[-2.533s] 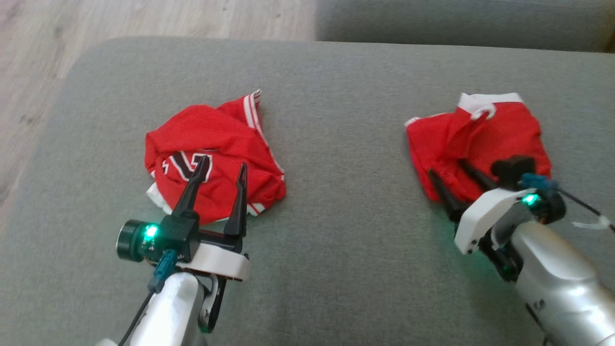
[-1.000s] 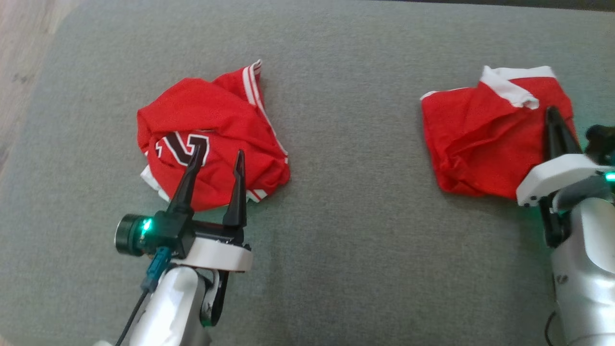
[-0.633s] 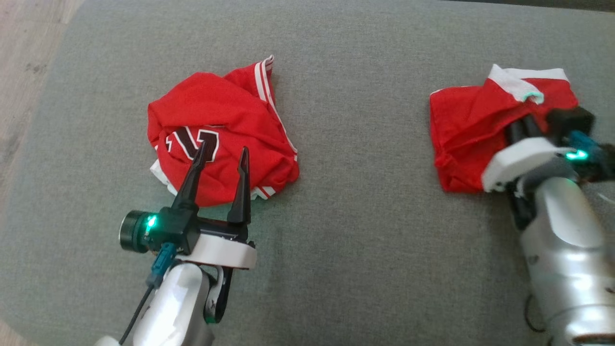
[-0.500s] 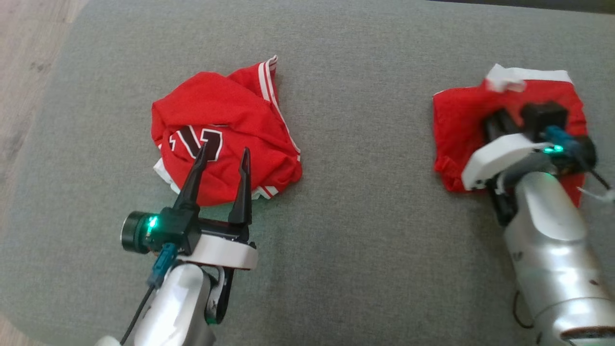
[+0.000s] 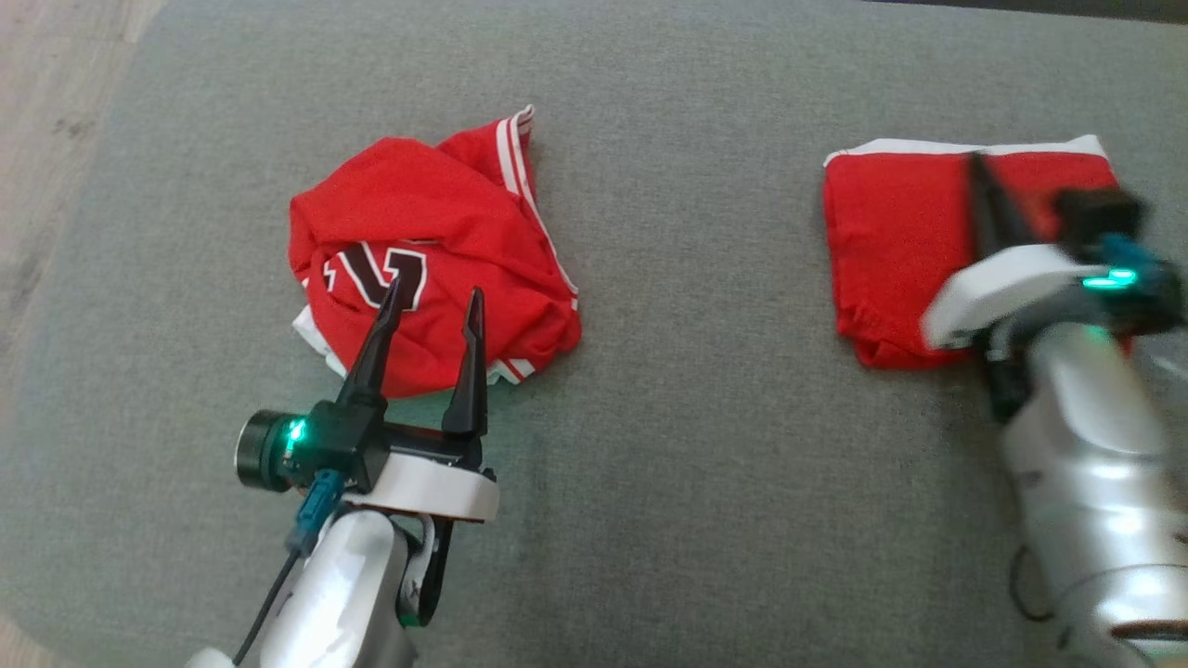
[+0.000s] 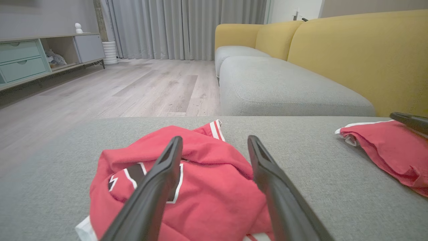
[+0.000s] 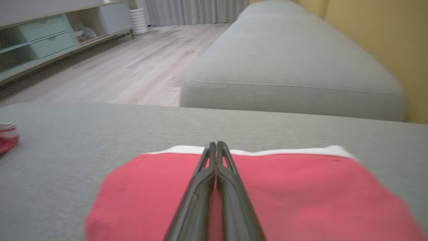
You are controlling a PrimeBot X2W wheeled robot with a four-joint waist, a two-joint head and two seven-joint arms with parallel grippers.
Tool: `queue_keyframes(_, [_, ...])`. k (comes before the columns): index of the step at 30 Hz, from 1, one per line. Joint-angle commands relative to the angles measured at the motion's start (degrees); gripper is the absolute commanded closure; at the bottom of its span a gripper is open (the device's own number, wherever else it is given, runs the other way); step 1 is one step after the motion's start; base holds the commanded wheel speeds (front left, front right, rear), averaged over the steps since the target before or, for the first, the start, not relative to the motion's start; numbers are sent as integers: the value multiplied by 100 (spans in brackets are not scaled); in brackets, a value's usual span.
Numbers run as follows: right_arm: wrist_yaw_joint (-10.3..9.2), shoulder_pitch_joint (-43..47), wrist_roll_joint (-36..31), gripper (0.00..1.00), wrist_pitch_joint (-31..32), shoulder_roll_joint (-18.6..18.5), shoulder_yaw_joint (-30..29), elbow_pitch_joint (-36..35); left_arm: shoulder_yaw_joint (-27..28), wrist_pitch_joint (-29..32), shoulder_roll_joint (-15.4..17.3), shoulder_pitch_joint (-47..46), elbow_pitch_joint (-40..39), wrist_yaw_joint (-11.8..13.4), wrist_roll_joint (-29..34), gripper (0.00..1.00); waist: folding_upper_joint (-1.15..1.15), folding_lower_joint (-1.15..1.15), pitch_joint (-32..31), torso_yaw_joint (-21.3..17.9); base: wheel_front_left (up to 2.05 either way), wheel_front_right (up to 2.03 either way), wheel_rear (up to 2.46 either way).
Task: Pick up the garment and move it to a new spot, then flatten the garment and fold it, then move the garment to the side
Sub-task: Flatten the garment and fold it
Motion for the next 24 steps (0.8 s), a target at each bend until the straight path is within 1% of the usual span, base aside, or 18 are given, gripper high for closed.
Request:
queue_keyframes(1, [-4,61,-71,100,-72,-88,-128,-290,195,-37,25,-208,-173,56,7,0,0,0,26,-39,0,0,0])
queue_keyframes(5, [-4,333,-276,100,-75,-166,-504,-402,203,-37,25,-214,-178,37,38,0,0,0,104,-133,0,0,0])
queue_keyframes(9, [-4,402,-414,100,-11,-201,-766,30,199,-37,25,-226,-108,-21,133,0,0,0,152,-211,0,0,0])
queue_keyframes(11, [-4,350,-564,100,47,-216,-806,254,199,-37,25,-235,-81,-55,173,0,0,0,171,-230,0,0,0])
queue_keyframes(13, [-4,230,-573,100,18,-117,-835,351,224,-37,25,-236,-77,-67,202,0,0,0,172,-244,0,0,0])
queue_keyframes(18, [-4,-103,-438,100,-62,133,-666,182,348,-37,25,-226,-136,-61,274,0,0,0,117,-257,0,0,0])
queue_keyframes(20, [-4,-151,-396,100,-68,166,-601,118,365,-37,25,-218,-147,-63,283,0,0,0,101,-252,0,0,0])
queue_keyframes(23, [-4,-236,-180,100,-73,225,-331,-98,405,-37,25,-196,-182,-67,289,0,0,0,66,-222,0,0,0])
queue_keyframes(24, [-4,-237,30,100,-74,235,-51,-107,398,-37,25,-193,-187,-76,280,0,0,0,59,-184,0,0,0])
